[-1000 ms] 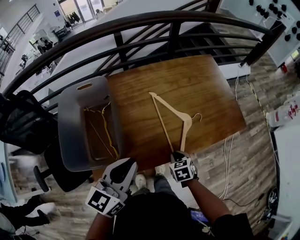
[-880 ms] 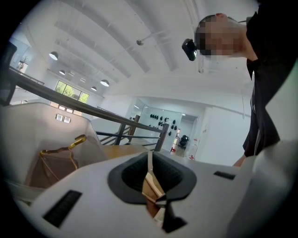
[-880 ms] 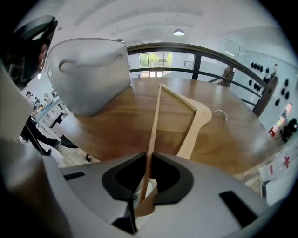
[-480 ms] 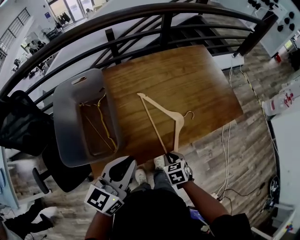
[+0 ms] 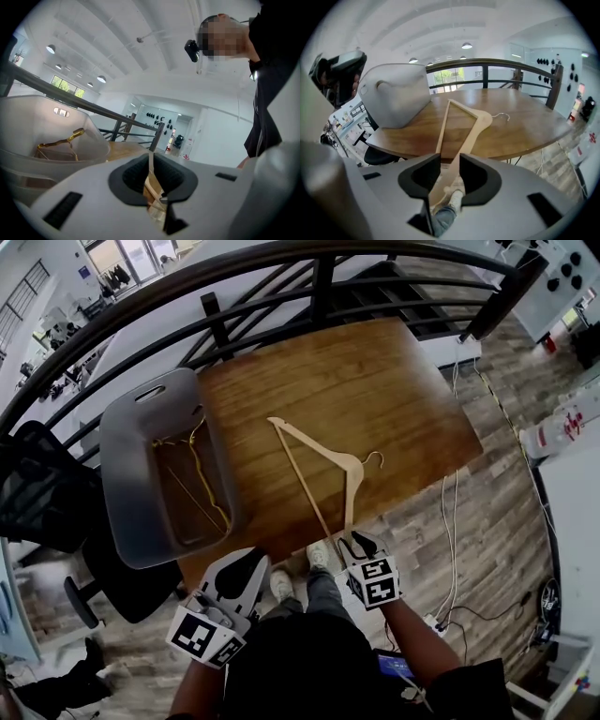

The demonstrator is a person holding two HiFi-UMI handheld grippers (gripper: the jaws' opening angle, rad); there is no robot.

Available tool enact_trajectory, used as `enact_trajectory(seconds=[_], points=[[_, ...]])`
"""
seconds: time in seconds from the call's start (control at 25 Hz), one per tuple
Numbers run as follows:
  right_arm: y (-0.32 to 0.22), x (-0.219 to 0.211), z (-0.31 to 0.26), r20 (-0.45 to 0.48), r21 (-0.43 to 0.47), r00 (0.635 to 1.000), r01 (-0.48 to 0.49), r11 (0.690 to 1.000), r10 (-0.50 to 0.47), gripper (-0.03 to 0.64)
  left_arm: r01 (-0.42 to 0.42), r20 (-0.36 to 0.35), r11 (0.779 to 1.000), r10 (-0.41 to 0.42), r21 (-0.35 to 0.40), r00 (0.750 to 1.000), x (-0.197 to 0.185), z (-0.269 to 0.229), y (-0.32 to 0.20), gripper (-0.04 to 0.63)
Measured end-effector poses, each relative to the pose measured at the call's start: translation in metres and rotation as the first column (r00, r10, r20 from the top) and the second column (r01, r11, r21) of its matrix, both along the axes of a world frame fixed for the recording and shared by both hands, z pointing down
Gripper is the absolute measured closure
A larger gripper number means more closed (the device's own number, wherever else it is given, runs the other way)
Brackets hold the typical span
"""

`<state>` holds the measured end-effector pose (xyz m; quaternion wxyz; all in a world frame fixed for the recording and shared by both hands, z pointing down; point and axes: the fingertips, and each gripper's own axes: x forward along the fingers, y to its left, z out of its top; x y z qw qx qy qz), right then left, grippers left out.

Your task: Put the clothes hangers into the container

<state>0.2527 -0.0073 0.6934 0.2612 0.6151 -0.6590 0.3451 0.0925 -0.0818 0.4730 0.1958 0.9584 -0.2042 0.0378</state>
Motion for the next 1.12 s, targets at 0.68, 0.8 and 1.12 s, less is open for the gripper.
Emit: enact_trajectory(seconds=[0.68, 0.8, 1.12], points=[[0.002, -0.011, 0.047, 0.502, -0.13, 0.852, -0.094, 0.987, 0.147, 0.39, -0.004, 0.062, 1.0, 0.006, -0.029, 0.998, 0.0, 0.017, 0.009, 0.558], [0.002, -0.022, 0.052, 0.564, -0.143, 0.815, -0.065, 0.988, 0.135, 0.397, -0.007, 0.069, 1.0, 0.008, -0.017, 0.998, 0.001, 0.018, 0.009, 0.558], [-0.004, -0.034, 0.052, 0.743, -0.142, 0.659, -0.016, 0.99, 0.117, 0.495, -0.002, 0.114, 0.999, 0.006, -0.035, 0.993, 0.011, 0.027, 0.013, 0.558]])
